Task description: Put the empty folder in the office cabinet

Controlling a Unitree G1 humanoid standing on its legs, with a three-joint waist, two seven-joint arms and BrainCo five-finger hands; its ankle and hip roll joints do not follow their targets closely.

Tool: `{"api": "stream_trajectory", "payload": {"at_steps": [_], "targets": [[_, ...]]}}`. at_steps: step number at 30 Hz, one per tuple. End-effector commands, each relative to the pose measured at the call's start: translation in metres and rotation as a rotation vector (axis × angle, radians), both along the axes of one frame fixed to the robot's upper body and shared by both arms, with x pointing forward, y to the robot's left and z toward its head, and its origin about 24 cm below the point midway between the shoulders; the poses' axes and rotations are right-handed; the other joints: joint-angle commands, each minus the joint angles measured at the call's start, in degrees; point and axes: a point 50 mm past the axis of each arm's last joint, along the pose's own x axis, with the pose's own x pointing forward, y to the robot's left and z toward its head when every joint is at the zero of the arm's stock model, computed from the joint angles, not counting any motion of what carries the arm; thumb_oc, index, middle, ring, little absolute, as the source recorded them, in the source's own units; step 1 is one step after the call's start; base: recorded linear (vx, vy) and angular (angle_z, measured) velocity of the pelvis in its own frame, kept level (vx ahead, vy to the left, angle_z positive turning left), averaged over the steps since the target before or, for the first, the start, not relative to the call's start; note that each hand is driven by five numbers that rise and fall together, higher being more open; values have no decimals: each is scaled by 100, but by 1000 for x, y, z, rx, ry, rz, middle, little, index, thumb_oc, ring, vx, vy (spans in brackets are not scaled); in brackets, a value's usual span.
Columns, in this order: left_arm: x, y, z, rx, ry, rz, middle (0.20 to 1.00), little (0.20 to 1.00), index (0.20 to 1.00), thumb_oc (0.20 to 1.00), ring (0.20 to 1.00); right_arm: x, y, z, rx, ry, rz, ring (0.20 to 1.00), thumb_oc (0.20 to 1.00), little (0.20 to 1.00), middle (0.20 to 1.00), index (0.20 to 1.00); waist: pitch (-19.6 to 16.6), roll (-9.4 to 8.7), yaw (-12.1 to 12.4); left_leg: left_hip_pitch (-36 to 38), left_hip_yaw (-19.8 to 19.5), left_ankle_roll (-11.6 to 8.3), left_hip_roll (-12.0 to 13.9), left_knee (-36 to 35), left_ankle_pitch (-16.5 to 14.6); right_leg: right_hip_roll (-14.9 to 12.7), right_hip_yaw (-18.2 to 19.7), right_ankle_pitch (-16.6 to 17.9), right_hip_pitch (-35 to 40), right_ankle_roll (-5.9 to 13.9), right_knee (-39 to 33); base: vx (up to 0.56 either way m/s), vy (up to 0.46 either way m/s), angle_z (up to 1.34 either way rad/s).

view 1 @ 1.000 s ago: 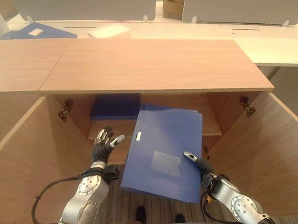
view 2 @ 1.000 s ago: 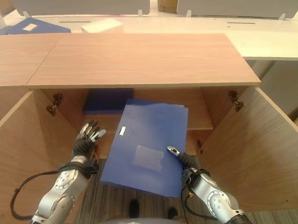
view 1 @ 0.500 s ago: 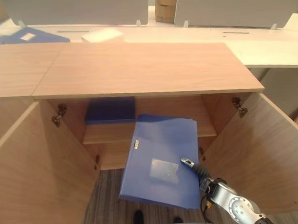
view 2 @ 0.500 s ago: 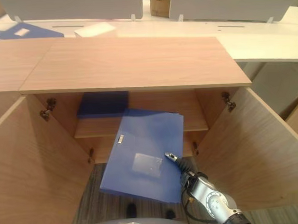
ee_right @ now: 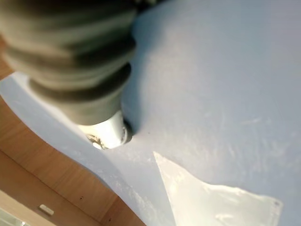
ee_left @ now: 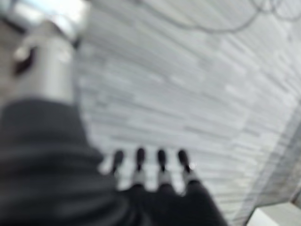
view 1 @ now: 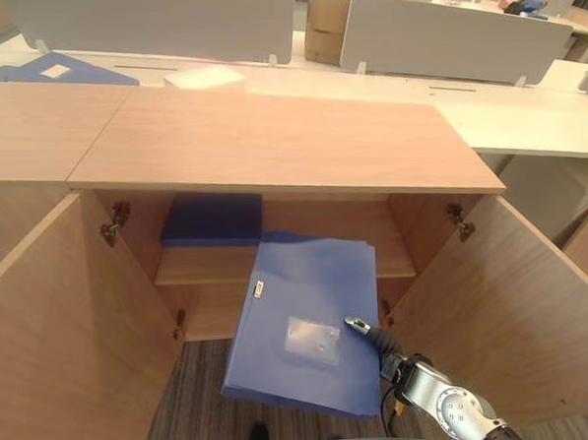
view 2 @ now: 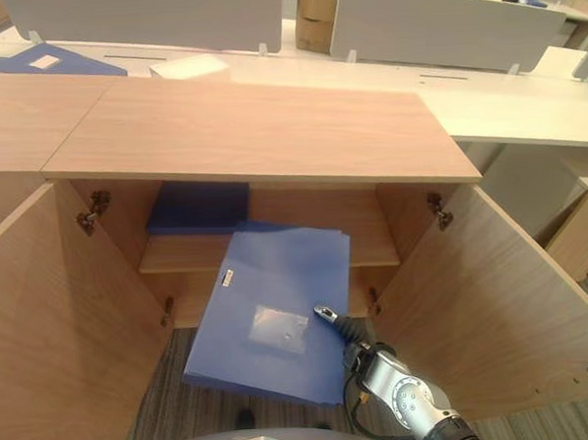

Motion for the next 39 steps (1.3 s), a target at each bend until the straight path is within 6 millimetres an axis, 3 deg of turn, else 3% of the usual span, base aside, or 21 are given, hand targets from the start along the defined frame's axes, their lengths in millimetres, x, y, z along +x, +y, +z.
{"api": "stream_trajectory", "payload": {"at_steps": [1, 9, 13, 15, 17, 18, 19, 23, 24, 25, 26, 32, 39], "targets": [[10, 7, 0, 11, -9, -68, 1000, 1000, 1000, 1000, 1000, 27, 18, 44, 136, -186, 24, 200, 200, 200, 200, 200, 280, 101, 41, 387, 186, 244, -197, 22, -1018, 178, 94, 160, -174, 255, 52, -10, 20, 3], [12, 2, -2, 6, -23, -92, 1000, 1000, 1000, 1000, 1000, 28, 19, 43, 133, -177, 15, 200, 200, 200, 200, 200, 333, 110, 90, 384, 71, 324, -277, 22, -1011, 139, 134, 142, -254, 277, 198, -17, 43, 1], [18, 5, -2, 19, -40, -95, 1000, 1000, 1000, 1000, 1000, 31, 20, 44, 142, -185, 7, 200, 200, 200, 200, 200, 426, 93, 186, 346, -10, 421, -291, 22, -982, 63, 124, 69, -344, 324, 531, -33, 43, 3], [24, 11, -1, 26, -40, -133, 1000, 1000, 1000, 1000, 1000, 34, 22, 46, 148, -205, 7, 200, 200, 200, 200, 200, 499, 107, 244, 214, -64, 541, -322, 97, -950, 14, 113, 18, -492, 314, 1094, -75, 36, 6], [30, 15, 0, 41, -42, -158, 1000, 1000, 1000, 1000, 1000, 37, 23, 48, 142, -222, 9, 200, 200, 200, 200, 200, 602, 152, 285, 97, -79, 603, -313, 200, -939, -128, 18, 264, -805, 293, 1817, -104, 63, 10], [33, 18, 0, 53, -49, -163, 1000, 1000, 1000, 1000, 1000, 38, 23, 48, 142, -223, 4, 200, 200, 200, 200, 200, 714, 214, 316, 48, -118, 620, -303, 310, -997, -343, -57, 641, -1172, 325, 2517, -68, 94, 21], [34, 20, 0, 59, -53, -161, 1000, 1000, 1000, 1000, 1000, 39, 22, 47, 142, -219, -1, 200, 200, 200, 200, 200, 778, 233, 328, 54, -157, 622, -312, 351, -1039, -433, -67, 813, -1356, 353, 2772, -7, 76, 28], [28, 27, 2, 88, -50, -156, 1000, 1000, 1000, 1000, 1000, 39, 17, 43, 157, -176, -44, 200, 200, 200, 200, 200, 867, 202, 318, 273, -372, 509, -339, 308, -1095, -527, -141, 1009, -1487, 428, 2194, 171, -66, 24], [26, 29, 2, 95, -38, -163, 1000, 1000, 1000, 1000, 1000, 36, 17, 42, 155, -166, -51, 200, 200, 200, 200, 200, 858, 159, 273, 355, -519, 456, -372, 289, -1124, -495, -13, 1068, -1534, 457, 1672, 470, -208, 82], [23, 32, 4, 103, -5, -195, 1000, 1000, 1000, 1000, 1000, 32, 15, 38, 156, -145, -58, 200, 200, 200, 200, 200, 875, 170, 105, 611, -864, 383, -355, 230, -1229, -268, 363, 1026, -1644, 469, 600, 614, -236, 76], [21, 32, 4, 107, 7, -209, 1000, 1000, 1000, 1000, 1000, 29, 14, 36, 155, -135, -64, 200, 200, 200, 200, 200, 878, 189, 20, 707, -995, 373, -359, 224, -1276, -157, 512, 1001, -1753, 481, 304, 624, -186, 38], [13, 34, 5, 123, 16, -250, 1000, 1000, 1000, 1000, 1000, 19, 4, 20, 137, -55, -110, 200, 200, 200, 200, 200, 806, 44, -101, 884, -1178, 361, -395, 268, -1414, 81, 709, 868, -1626, 520, -13, 368, -105, 93], [13, 24, 2, 83, -8, -324, 1000, 1000, 1000, 1000, 1000, 15, -6, 12, 87, -15, -128, 200, 200, 200, 200, 200, 769, -78, -145, 712, -897, 269, -228, 273, -1403, 150, 816, 714, -1457, 523, -13, 237, -60, 26]]}}
